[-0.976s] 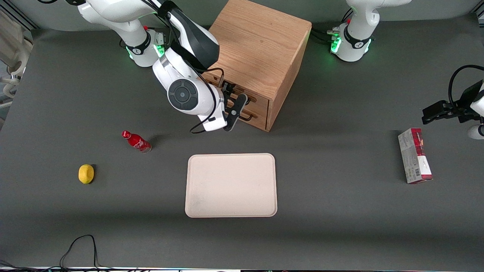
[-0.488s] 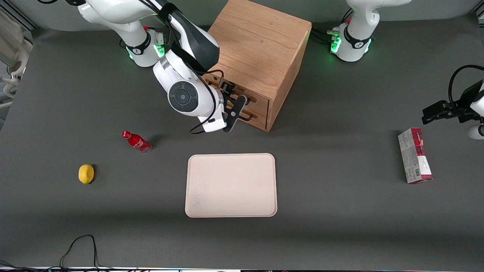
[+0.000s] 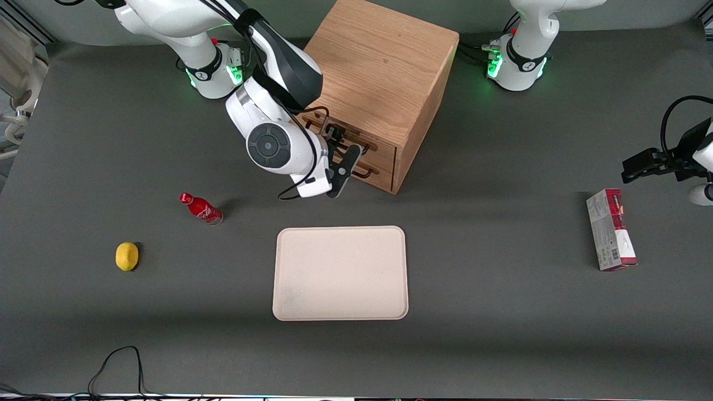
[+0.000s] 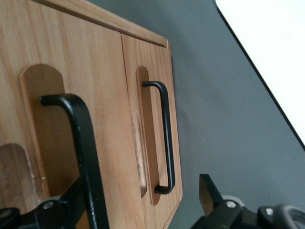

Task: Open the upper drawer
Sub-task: 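Lower the right gripper onto the upper drawer handle and close it, then pull the upper drawer outward from the cabinet with the right gripper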

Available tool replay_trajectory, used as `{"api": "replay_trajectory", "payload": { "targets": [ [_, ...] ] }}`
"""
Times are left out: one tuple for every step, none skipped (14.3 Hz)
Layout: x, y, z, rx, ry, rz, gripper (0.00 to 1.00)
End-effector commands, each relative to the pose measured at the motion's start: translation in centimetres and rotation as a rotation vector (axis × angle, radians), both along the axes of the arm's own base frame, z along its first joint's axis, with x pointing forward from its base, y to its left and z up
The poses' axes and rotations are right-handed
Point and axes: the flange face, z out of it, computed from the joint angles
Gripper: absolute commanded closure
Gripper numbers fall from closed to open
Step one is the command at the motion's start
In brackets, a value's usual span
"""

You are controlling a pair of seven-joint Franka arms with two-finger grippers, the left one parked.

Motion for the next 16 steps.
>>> {"api": "replay_trajectory", "payload": {
  "targets": [
    [0.4,-0.4,-0.1,0.012,-0.032,0.009,0.0],
    [0.5,-0.5,-0.1,-0.002,-0.046,0.018,0.0],
    [0.6,-0.6,0.0,-0.005,-0.053,0.022,0.0],
    [0.6,-0.6,0.0,-0.003,-0.054,0.028,0.0],
    [0.7,-0.6,0.1,0.001,-0.059,0.034,0.0],
    [0.8,-0.7,0.2,0.007,-0.063,0.043,0.0],
    [1.0,-0.9,0.3,0.012,-0.07,0.044,0.0],
    [1.5,-1.5,0.3,0.012,-0.072,0.038,0.0],
    [1.6,-1.6,0.4,0.013,-0.075,0.035,0.0],
    [1.8,-1.9,0.4,0.012,-0.075,0.03,0.0],
    [2.1,-2.2,0.5,0.013,-0.078,0.024,0.0],
    [2.6,-2.8,0.6,0.012,-0.08,0.012,0.0],
    [2.7,-2.9,0.6,0.012,-0.08,0.009,0.0],
    [2.9,-3.1,0.8,0.013,-0.084,0.006,0.0],
    [2.9,-3.1,0.8,0.015,-0.083,0.004,0.0],
    [3.3,-3.6,0.9,0.015,-0.086,-0.006,0.0]
  ]
}}
